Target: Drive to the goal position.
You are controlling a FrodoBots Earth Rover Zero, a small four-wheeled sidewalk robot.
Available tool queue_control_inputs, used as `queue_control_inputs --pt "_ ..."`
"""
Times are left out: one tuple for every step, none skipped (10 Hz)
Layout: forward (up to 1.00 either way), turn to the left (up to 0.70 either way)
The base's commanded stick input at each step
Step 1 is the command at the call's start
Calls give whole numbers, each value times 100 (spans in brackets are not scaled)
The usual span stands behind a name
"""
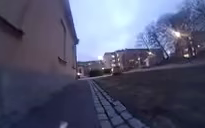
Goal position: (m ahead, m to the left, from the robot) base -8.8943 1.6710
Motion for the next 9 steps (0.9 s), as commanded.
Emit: queue_control_inputs --pt "50 50" --pt "50 50" --pt "50 50" --pt "50 50" --pt "50 50" --pt "50 50" --pt "50 50" --pt "50 33" --pt "50 0"
